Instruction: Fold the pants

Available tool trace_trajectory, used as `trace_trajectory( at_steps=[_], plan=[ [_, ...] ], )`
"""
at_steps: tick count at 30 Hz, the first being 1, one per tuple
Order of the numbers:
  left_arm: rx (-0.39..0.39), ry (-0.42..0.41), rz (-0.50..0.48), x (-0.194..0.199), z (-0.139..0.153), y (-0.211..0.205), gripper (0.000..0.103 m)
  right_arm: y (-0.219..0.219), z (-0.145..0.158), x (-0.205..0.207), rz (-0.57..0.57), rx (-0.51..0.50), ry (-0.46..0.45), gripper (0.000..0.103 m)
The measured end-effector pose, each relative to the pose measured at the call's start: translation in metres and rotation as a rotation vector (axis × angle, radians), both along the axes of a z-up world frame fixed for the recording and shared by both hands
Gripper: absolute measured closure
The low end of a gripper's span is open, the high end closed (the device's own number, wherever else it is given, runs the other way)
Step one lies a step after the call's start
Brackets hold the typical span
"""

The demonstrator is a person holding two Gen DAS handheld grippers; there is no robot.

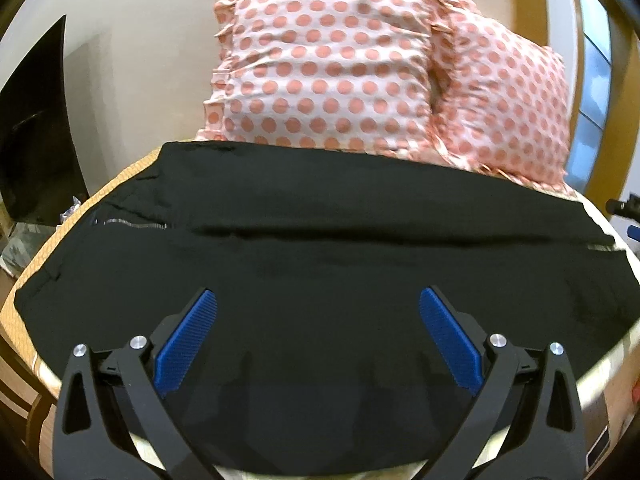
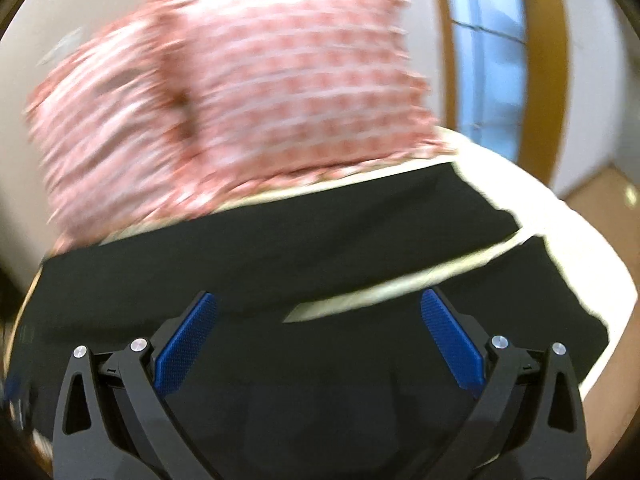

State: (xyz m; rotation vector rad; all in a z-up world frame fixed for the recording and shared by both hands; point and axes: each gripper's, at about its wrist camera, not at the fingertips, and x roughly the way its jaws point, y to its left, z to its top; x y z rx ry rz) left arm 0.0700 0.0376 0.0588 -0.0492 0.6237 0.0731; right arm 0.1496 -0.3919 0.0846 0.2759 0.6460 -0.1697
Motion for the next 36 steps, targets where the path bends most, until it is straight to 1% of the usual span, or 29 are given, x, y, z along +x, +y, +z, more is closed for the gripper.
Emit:
trace_trajectory(
  at_steps=[2, 4, 5, 6, 7, 8, 10, 12, 14, 16, 18, 19, 20, 21, 22, 23, 24, 25, 26, 27, 28, 30, 31, 33, 34, 36],
  plan=[
    [0.004, 0.000, 0.010, 0.013, 0.003, 0.002, 0.002, -0.036, 0.001, 0.043, -0.096, 0.069, 0.066, 0.003],
    [0.016, -0.005, 0.024, 0.023, 0.006, 0.004, 0.002, -0.072, -0.004, 0.082, -0.208, 0.158, 0.132, 0.013],
    [0.022, -0.008, 0.031, 0.030, 0.008, 0.006, 0.002, -0.089, -0.009, 0.099, -0.261, 0.202, 0.156, 0.014],
    [0.025, -0.008, 0.035, 0.034, 0.007, 0.007, 0.002, -0.109, -0.016, 0.120, -0.323, 0.258, 0.188, 0.017],
    [0.027, -0.006, 0.040, 0.038, 0.007, 0.008, 0.002, -0.122, -0.021, 0.133, -0.374, 0.283, 0.210, 0.021],
    [0.026, -0.002, 0.044, 0.042, 0.006, 0.009, 0.002, -0.133, -0.026, 0.145, -0.419, 0.292, 0.226, 0.023],
    [0.012, 0.011, 0.048, 0.049, 0.002, 0.013, 0.002, -0.151, -0.034, 0.166, -0.495, 0.293, 0.253, 0.031],
    [-0.014, 0.029, 0.046, 0.055, -0.003, 0.019, 0.002, -0.165, -0.042, 0.186, -0.544, 0.296, 0.273, 0.033],
    [-0.043, 0.052, 0.042, 0.060, -0.009, 0.023, 0.002, -0.175, -0.048, 0.205, -0.600, 0.274, 0.290, 0.034],
    [-0.093, 0.083, 0.030, 0.064, -0.014, 0.029, 0.002, -0.181, -0.052, 0.220, -0.632, 0.243, 0.300, 0.034],
    [-0.116, 0.093, 0.030, 0.065, -0.017, 0.032, 0.002, -0.181, -0.057, 0.230, -0.647, 0.219, 0.309, 0.034],
    [-0.123, 0.097, 0.030, 0.065, -0.018, 0.033, 0.002, -0.179, -0.059, 0.237, -0.652, 0.204, 0.319, 0.036],
    [-0.135, 0.105, 0.030, 0.066, -0.020, 0.035, 0.002, -0.179, -0.062, 0.238, -0.656, 0.182, 0.329, 0.039],
    [-0.143, 0.112, 0.031, 0.067, -0.021, 0.035, 0.002, -0.176, -0.066, 0.241, -0.657, 0.129, 0.355, 0.048],
    [-0.150, 0.117, 0.032, 0.068, -0.022, 0.036, 0.002, -0.173, -0.067, 0.243, -0.656, 0.083, 0.366, 0.053],
    [-0.161, 0.126, 0.033, 0.069, -0.023, 0.037, 0.002, -0.167, -0.069, 0.241, -0.647, 0.030, 0.375, 0.061],
    [-0.169, 0.129, 0.031, 0.069, -0.024, 0.038, 0.002, -0.165, -0.069, 0.237, -0.631, 0.009, 0.367, 0.069],
    [-0.178, 0.129, 0.031, 0.069, -0.024, 0.039, 0.002, -0.163, -0.070, 0.232, -0.620, 0.005, 0.354, 0.076],
    [-0.185, 0.128, 0.032, 0.068, -0.024, 0.040, 0.002, -0.163, -0.069, 0.225, -0.607, 0.015, 0.335, 0.080],
    [-0.191, 0.128, 0.033, 0.068, -0.025, 0.040, 0.002, -0.163, -0.069, 0.216, -0.593, 0.039, 0.317, 0.089],
    [-0.196, 0.129, 0.033, 0.068, -0.025, 0.041, 0.002, -0.166, -0.070, 0.205, -0.569, 0.091, 0.283, 0.091],
    [-0.205, 0.131, 0.036, 0.067, -0.025, 0.042, 0.002, -0.169, -0.068, 0.186, -0.537, 0.160, 0.232, 0.096],
    [-0.211, 0.132, 0.038, 0.068, -0.025, 0.043, 0.002, -0.168, -0.064, 0.172, -0.512, 0.185, 0.183, 0.098],
    [-0.226, 0.130, 0.041, 0.067, -0.026, 0.045, 0.002, -0.165, -0.056, 0.137, -0.471, 0.203, 0.098, 0.098],
    [-0.236, 0.130, 0.046, 0.067, -0.026, 0.047, 0.002, -0.164, -0.048, 0.125, -0.458, 0.210, 0.072, 0.098],
    [-0.254, 0.129, 0.056, 0.067, -0.026, 0.050, 0.002, -0.155, -0.040, 0.087, -0.439, 0.220, 0.021, 0.100]
  ],
)
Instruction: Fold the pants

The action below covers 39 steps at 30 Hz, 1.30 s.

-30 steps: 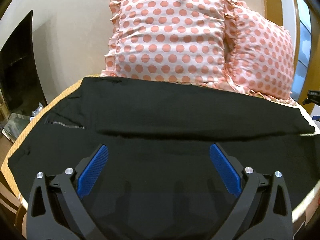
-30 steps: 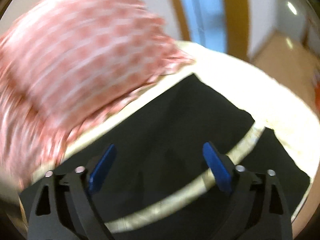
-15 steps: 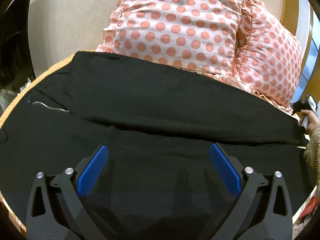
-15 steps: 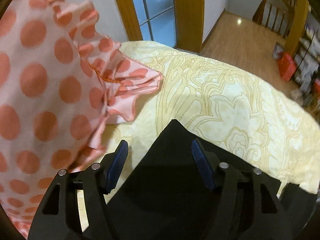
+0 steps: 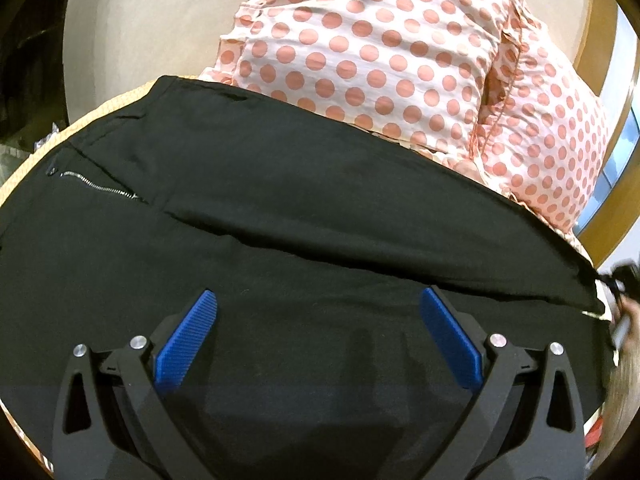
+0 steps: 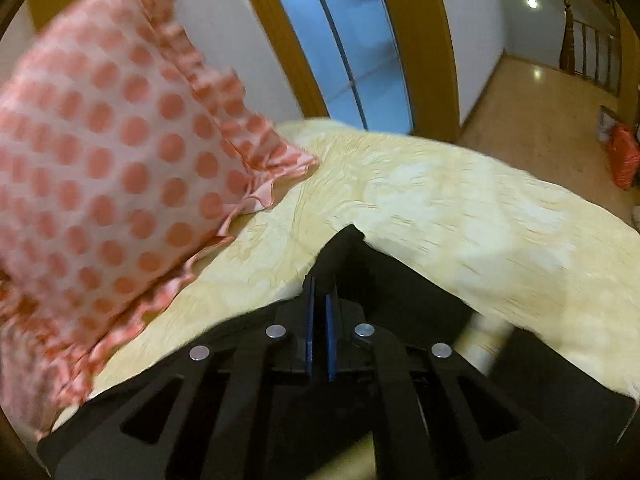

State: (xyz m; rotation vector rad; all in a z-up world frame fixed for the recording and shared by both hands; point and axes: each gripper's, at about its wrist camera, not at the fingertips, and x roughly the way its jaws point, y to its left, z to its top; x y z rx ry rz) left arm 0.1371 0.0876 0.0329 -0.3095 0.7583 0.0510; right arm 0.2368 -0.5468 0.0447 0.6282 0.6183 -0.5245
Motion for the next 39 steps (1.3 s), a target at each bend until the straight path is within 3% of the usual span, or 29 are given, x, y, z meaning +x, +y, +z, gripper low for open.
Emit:
trace_trajectory(
  at_steps=[4, 8, 11, 14, 20, 22, 24, 26, 29, 31, 33, 37, 39],
  plan=[
    [-0.011, -0.002, 0.016, -0.001, 0.000, 0.003, 0.002, 0.015, -0.002, -0.085, 0.020, 0.054, -0.069, 0.100],
    [0.012, -0.009, 0.018, -0.002, 0.001, -0.001, 0.002, 0.020, -0.028, -0.148, 0.006, 0.149, -0.082, 0.100],
    [0.042, -0.001, -0.003, 0.000, 0.001, -0.006, 0.002, 0.021, -0.046, -0.161, 0.022, 0.217, -0.084, 0.100],
    [0.075, -0.015, -0.029, -0.001, 0.009, -0.009, 0.002, 0.018, -0.047, -0.167, 0.026, 0.247, -0.132, 0.100],
    [0.153, -0.100, -0.040, 0.005, 0.062, 0.013, 0.002, 0.014, -0.039, -0.175, 0.016, 0.241, -0.209, 0.100],
    [0.100, -0.077, -0.051, 0.026, 0.077, 0.028, 0.002, 0.013, -0.041, -0.178, 0.000, 0.253, -0.212, 0.100],
    [-0.002, -0.078, -0.063, 0.052, 0.084, 0.045, 0.002, 0.013, -0.043, -0.180, -0.008, 0.259, -0.214, 0.100],
    [-0.154, -0.083, -0.035, 0.090, 0.082, 0.067, 0.002, 0.013, -0.044, -0.182, -0.013, 0.262, -0.218, 0.100],
    [-0.237, 0.012, 0.040, 0.141, 0.067, 0.082, 0.002, 0.015, -0.041, -0.181, -0.005, 0.235, -0.217, 0.100],
    [-0.255, 0.091, 0.065, 0.188, 0.050, 0.089, 0.008, 0.014, -0.041, -0.180, -0.001, 0.233, -0.218, 0.100],
    [-0.240, 0.159, 0.075, 0.221, 0.033, 0.091, 0.025, 0.012, -0.043, -0.179, 0.001, 0.244, -0.217, 0.100],
    [-0.219, 0.255, 0.121, 0.264, 0.004, 0.092, 0.043, 0.009, -0.050, -0.176, 0.007, 0.259, -0.197, 0.100],
    [-0.213, 0.273, 0.138, 0.273, -0.005, 0.092, 0.078, 0.008, -0.052, -0.175, 0.011, 0.256, -0.190, 0.100]
  ],
)
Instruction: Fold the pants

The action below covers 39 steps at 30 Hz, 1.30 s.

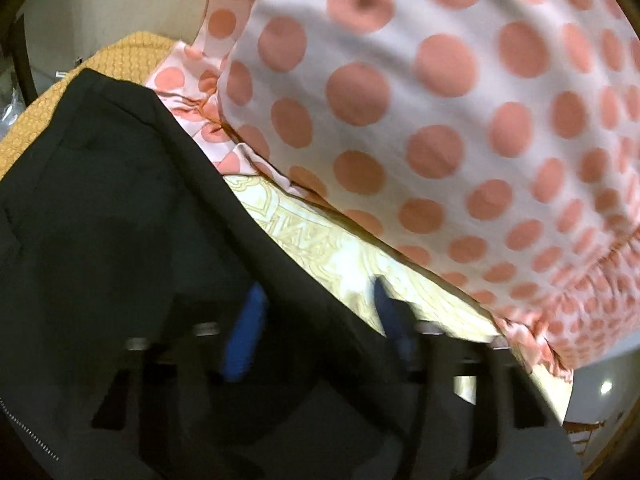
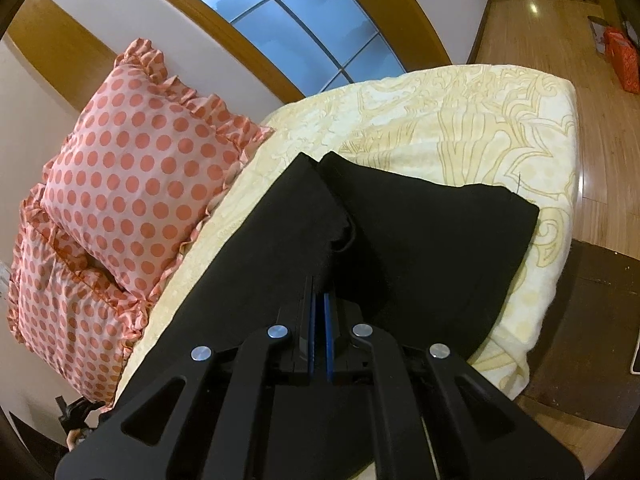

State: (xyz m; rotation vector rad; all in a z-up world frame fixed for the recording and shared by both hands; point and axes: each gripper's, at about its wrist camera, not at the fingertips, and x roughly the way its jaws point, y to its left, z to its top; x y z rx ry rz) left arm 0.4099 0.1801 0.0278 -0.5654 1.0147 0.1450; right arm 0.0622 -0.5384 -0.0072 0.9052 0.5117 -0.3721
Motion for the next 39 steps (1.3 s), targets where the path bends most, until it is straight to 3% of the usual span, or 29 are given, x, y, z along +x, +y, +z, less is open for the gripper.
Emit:
trace_trajectory(
  at_steps=[3, 7, 13, 17, 21, 25, 29, 32, 35, 39],
  plan=[
    [0.010, -0.016, 0.015, -0.012, 0.002, 0.005, 0.094, -0.002, 0.001, 0.004, 0.011, -0.013, 0.001, 0.100],
    [0.062, -0.116, 0.003, -0.065, 0.036, 0.009, 0.097, -0.006, 0.007, 0.010, 0.019, -0.038, -0.011, 0.100],
    [0.162, -0.321, -0.031, -0.223, 0.088, -0.003, 0.095, -0.021, 0.024, -0.003, -0.018, -0.085, -0.046, 0.100],
    [0.197, -0.331, 0.021, -0.316, 0.061, -0.007, 0.094, -0.032, 0.018, -0.015, -0.041, -0.077, -0.023, 0.100],
    [0.158, -0.267, 0.102, -0.369, 0.012, -0.004, 0.094, -0.034, 0.007, -0.015, -0.036, -0.063, 0.016, 0.100],
    [0.080, -0.284, 0.159, -0.387, -0.008, 0.002, 0.093, -0.037, 0.002, -0.017, -0.025, -0.050, 0.026, 0.100],
    [0.114, -0.300, 0.177, -0.389, -0.007, 0.001, 0.080, -0.040, 0.005, -0.015, -0.010, -0.045, 0.017, 0.100],
    [0.078, -0.324, 0.167, -0.384, 0.000, 0.006, 0.081, -0.043, 0.022, -0.015, 0.004, -0.035, -0.046, 0.100],
    [0.067, -0.330, 0.165, -0.386, 0.004, 0.008, 0.090, -0.044, 0.042, -0.027, 0.001, -0.059, -0.133, 0.100],
    [0.088, -0.329, 0.142, -0.401, 0.005, 0.002, 0.094, -0.047, 0.031, -0.035, -0.020, -0.065, -0.068, 0.100]
  ],
)
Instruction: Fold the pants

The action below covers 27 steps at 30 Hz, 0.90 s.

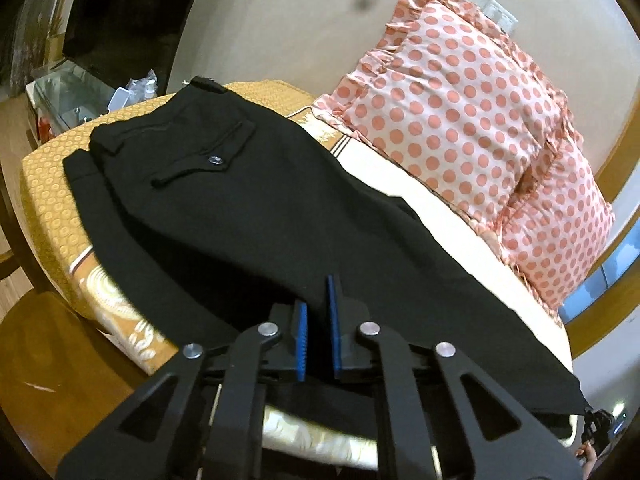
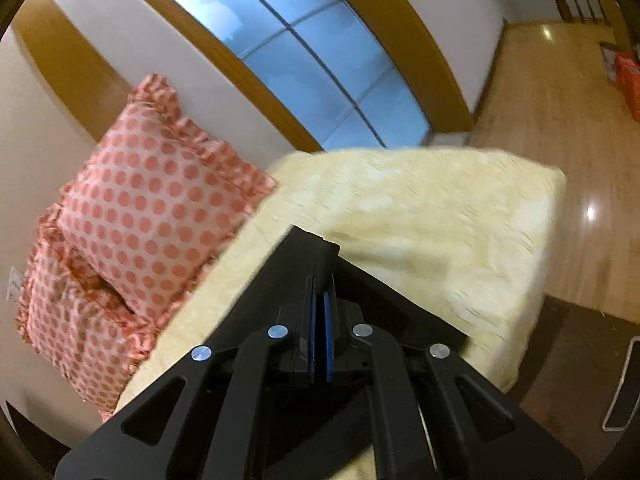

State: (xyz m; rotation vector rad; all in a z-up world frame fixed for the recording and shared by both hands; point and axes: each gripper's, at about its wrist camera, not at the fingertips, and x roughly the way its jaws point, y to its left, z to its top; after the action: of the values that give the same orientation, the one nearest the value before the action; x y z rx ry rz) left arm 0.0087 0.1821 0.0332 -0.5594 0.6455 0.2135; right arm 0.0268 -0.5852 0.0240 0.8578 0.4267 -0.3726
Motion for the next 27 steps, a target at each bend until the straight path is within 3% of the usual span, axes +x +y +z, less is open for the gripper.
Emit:
trace_trajectory(
  at_steps=[4, 8, 21, 27],
  plan=[
    [0.032, 0.029, -0.004, -0.014, -0.008, -0.005, 0.095, -0.005, -0.025, -0.014, -0.025, 0.036, 0.044, 0.100],
    [-0.008, 0.044, 0.009, -0.022, -0.024, 0.000, 0.095, -0.002, -0.036, -0.020, -0.029, 0.036, 0.068, 0.100],
    [0.005, 0.023, -0.002, -0.032, -0.032, 0.000, 0.095, 0.003, -0.029, -0.030, -0.031, -0.019, 0.055, 0.100],
    [-0.014, 0.016, -0.014, -0.035, -0.037, 0.003, 0.094, 0.003, -0.039, -0.022, -0.011, -0.045, 0.116, 0.099]
  ],
)
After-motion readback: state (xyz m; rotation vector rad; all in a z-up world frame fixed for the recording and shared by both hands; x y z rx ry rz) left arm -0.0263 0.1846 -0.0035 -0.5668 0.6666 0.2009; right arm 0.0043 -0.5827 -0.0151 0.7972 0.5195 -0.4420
